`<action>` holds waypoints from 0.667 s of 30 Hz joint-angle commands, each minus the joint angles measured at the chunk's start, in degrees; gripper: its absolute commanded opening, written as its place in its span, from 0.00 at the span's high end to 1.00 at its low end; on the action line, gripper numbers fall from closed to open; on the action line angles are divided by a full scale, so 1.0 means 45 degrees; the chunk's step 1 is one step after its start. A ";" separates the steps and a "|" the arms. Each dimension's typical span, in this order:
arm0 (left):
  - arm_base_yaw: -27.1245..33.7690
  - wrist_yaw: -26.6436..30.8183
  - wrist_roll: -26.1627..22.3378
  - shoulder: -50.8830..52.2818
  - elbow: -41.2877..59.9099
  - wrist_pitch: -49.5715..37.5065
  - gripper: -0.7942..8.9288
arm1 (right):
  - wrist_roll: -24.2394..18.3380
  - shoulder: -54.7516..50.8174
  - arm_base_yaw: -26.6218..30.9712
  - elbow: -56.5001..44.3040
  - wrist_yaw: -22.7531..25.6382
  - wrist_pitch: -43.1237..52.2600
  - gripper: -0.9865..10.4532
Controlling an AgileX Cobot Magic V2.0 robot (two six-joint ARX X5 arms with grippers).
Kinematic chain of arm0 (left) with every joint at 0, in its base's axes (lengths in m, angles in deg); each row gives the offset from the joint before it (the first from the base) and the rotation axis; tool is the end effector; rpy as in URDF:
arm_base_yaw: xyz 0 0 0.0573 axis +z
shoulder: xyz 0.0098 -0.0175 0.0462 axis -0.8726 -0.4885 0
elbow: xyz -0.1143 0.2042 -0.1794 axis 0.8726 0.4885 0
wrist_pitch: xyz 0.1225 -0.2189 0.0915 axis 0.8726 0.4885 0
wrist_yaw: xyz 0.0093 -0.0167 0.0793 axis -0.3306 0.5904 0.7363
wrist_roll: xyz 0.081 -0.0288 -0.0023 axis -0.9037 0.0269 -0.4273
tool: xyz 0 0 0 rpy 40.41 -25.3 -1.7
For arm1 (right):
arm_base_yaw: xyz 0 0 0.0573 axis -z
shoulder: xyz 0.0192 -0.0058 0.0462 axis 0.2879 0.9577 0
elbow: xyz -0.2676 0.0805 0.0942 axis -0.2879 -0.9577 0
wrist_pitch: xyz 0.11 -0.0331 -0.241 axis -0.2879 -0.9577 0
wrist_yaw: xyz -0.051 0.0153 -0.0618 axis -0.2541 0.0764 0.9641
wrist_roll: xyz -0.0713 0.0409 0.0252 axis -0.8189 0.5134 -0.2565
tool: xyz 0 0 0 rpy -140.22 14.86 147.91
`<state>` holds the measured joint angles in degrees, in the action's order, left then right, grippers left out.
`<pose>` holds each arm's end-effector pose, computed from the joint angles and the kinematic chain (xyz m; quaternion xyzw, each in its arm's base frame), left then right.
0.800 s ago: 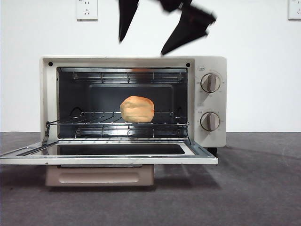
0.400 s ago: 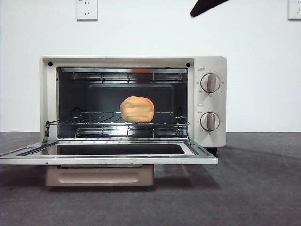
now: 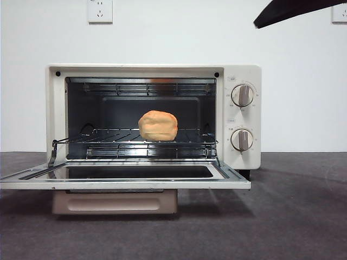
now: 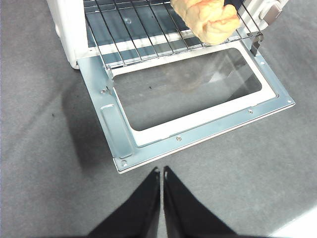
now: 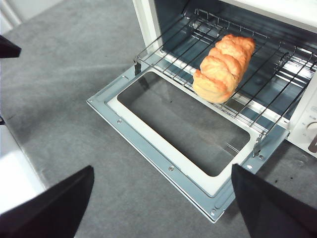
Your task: The left arm flap open the oven, the right arm pick bread and place it into oven, the left arm flap close the oven
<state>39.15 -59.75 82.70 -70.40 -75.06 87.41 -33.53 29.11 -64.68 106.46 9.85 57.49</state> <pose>0.1092 -0.0555 0.2851 -0.0159 0.3554 -0.2264 0.9067 0.1319 0.1556 0.3113 -0.0162 0.2767 0.4075 0.8701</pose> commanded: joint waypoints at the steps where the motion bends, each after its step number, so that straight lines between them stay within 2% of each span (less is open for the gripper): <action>1: -0.0024 0.0024 0.0034 -0.0039 -0.0087 -0.0160 0.90 | -0.0117 -0.0223 -0.0131 0.0087 -0.0034 0.0228 0.53; 7: -0.0010 0.0024 0.0083 -0.0102 -0.0044 -0.0617 0.90 | -0.0117 -0.0408 -0.0131 0.0087 -0.0034 0.0238 0.53; 20: 0.1263 -0.0136 0.1962 -0.2565 0.2050 -0.5110 0.90 | -0.0092 -0.0403 -0.0136 0.0087 -0.0049 -0.0121 0.53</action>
<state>44.66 -60.01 89.95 -81.30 -65.33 66.80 -33.53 26.93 -64.68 106.30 9.85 56.83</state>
